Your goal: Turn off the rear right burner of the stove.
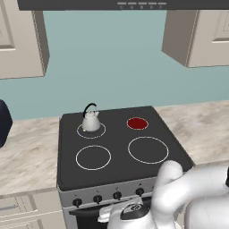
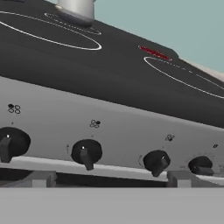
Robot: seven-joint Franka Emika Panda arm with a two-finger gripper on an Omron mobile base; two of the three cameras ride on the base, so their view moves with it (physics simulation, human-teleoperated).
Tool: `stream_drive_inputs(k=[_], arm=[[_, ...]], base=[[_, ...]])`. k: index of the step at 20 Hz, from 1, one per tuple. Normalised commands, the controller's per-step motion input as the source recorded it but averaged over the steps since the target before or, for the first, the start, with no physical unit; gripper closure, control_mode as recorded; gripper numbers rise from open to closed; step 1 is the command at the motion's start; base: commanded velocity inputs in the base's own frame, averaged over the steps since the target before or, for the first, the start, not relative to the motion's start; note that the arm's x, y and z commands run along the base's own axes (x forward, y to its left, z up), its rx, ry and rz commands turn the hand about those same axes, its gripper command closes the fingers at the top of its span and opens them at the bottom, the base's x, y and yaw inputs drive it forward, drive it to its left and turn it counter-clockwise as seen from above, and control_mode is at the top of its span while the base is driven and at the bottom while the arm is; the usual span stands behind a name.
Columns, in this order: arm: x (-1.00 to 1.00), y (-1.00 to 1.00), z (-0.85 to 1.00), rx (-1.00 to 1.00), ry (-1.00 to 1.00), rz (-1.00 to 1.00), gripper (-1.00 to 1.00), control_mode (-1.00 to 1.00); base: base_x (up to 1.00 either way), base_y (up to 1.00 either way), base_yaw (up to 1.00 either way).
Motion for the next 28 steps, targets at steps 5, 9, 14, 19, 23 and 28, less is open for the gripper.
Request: stream_drive_inputs(k=[5,9,14,19,23,28], arm=[[0.3,0.04,-0.13,-0.2,-0.01,0.0,-1.0,-1.0],[0.29,0.04,-0.26,-0.2,-0.08,0.0,-1.0,-1.0],[0.02,0.0,-0.41,-0.1,-0.16,0.0,-1.0,-1.0],[0.05,0.0,-0.36,-0.01,-0.2,0.0,-1.0,-1.0],[0.32,0.0,-0.03,0.0,-0.14,0.0,-1.0,-1.0],[0.3,0.01,0.0,0.0,-0.07,0.0,-1.0,-1.0]], base=[[0.0,0.0,0.0],[0.0,0.0,0.0],[0.0,0.0,0.0],[0.0,0.0,0.0],[0.0,0.0,0.0],[0.0,0.0,0.0]])
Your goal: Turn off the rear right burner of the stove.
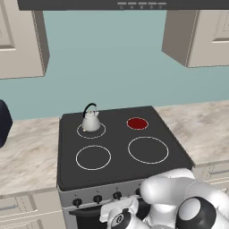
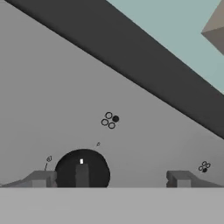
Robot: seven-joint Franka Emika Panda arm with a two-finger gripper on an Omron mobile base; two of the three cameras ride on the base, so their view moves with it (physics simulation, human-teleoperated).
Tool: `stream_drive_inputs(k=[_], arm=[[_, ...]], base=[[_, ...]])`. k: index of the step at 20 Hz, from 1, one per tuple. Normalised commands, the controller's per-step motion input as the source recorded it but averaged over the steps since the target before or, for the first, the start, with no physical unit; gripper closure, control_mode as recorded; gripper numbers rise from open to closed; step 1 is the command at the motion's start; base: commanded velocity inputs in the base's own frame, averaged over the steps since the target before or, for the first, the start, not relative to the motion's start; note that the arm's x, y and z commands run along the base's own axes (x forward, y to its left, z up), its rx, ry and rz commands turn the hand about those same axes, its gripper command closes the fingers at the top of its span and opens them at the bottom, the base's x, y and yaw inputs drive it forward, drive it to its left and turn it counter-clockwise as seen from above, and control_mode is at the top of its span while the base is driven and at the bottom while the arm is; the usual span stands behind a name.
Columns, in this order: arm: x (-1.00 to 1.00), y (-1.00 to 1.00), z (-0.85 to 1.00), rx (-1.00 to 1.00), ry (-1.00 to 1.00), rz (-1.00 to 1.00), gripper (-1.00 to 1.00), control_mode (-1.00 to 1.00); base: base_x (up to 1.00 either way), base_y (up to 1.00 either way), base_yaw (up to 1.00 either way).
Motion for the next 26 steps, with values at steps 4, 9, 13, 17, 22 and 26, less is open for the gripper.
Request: stream_drive_inputs(k=[4,9,13,17,22,26], arm=[[0.28,0.16,0.0,-0.01,-0.05,0.0,-1.0,-1.0],[0.08,0.04,-0.07,-0.06,-0.03,0.0,-1.0,-1.0],[0.05,0.0,-0.11,-0.09,-0.02,0.0,-1.0,-1.0],[0.01,0.0,-0.15,-0.12,-0.05,0.0,-1.0,-1.0],[0.01,0.0,-0.1,-0.1,-0.03,0.0,-1.0,-1.0],[0.01,0.0,-0.16,-0.06,-0.01,0.0,-1.0,-1.0]], base=[[0.0,0.0,0.0],[0.0,0.0,0.0],[0.0,0.0,0.0],[0.0,0.0,0.0],[0.0,0.0,0.0],[0.0,0.0,0.0]])
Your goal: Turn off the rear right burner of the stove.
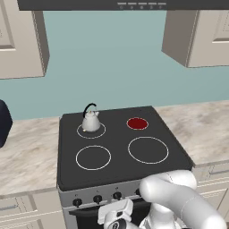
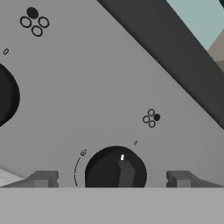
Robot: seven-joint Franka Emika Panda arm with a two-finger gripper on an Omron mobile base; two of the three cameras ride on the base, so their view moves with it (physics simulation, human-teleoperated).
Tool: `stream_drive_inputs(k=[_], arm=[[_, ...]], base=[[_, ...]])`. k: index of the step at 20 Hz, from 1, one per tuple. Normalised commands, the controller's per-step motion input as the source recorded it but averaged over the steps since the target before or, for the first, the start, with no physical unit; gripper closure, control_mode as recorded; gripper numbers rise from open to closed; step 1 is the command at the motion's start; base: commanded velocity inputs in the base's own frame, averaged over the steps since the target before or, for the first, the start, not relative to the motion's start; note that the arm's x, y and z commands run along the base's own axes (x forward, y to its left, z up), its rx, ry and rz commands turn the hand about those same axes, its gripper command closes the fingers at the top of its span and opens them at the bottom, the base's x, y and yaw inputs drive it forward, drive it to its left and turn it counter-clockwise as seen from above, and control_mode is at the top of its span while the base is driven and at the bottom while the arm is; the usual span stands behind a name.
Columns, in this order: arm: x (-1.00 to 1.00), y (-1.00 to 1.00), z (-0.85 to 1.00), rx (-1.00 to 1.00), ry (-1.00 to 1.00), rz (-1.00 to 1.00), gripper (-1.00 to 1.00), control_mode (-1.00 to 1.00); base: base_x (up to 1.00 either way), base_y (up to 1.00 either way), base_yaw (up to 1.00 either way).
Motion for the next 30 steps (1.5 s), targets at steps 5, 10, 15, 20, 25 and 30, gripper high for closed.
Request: stream_drive_inputs(k=[5,10,15,20,25,30], arm=[[0.07,0.0,-0.06,-0.04,-0.02,0.0,-1.0,-1.0],[0.25,0.0,0.0,-0.03,-0.05,0.0,-1.0,-1.0],[0.18,0.0,0.0,-0.02,-0.06,0.0,1.0,-1.0],[0.14,0.0,0.0,0.0,-0.05,0.0,1.0,-1.0],[0.12,0.0,0.0,0.0,-0.06,0.0,1.0,-1.0],[0.09,0.0,0.0,0.03,-0.08,0.0,1.0,-1.0]], base=[[0.0,0.0,0.0],[0.0,0.0,0.0],[0.0,0.0,0.0],[0.0,0.0,0.0],[0.0,0.0,0.0],[0.0,0.0,0.0]])
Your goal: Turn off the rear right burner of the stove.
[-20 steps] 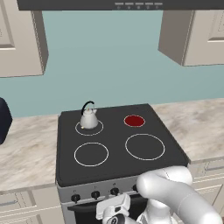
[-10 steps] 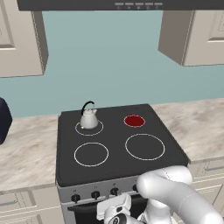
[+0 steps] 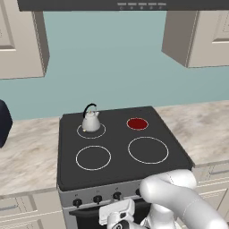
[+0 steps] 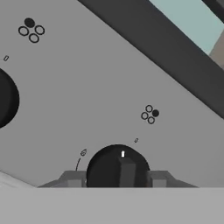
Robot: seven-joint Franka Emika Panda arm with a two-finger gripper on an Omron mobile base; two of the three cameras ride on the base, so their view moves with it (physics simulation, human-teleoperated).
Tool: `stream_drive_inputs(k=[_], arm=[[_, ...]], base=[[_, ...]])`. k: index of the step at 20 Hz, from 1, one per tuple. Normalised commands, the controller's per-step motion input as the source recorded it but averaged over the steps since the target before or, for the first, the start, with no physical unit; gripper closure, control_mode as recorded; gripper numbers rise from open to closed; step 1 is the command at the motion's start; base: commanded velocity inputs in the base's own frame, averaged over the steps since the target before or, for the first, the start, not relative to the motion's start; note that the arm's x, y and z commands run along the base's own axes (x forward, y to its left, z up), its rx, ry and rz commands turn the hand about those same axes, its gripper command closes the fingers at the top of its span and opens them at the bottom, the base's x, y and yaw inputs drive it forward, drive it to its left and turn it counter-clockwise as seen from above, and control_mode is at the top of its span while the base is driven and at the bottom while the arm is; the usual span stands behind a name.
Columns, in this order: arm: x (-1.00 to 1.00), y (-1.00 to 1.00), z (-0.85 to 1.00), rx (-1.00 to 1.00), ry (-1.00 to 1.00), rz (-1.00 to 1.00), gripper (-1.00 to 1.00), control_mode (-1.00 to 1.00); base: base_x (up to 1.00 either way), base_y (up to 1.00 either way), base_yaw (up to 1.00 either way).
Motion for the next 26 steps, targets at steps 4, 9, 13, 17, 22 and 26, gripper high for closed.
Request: stream_drive_inputs(k=[4,9,13,17,22,26], arm=[[0.01,0.0,0.02,0.14,-0.12,-0.02,1.0,-1.0],[0.01,0.0,0.1,0.18,-0.12,-0.04,1.0,-1.0],[0.01,0.0,0.19,0.22,-0.09,-0.04,1.0,-1.0],[0.06,0.0,0.23,0.24,-0.07,-0.04,1.0,-1.0],[0.06,0.0,0.24,0.25,-0.04,-0.04,1.0,-1.0],[0.04,0.0,0.26,0.29,-0.01,-0.05,1.0,-1.0]], base=[[0.0,0.0,0.0],[0.0,0.0,0.0],[0.0,0.0,0.0],[0.0,0.0,0.0],[0.0,0.0,0.0],[0.0,0.0,0.0]])
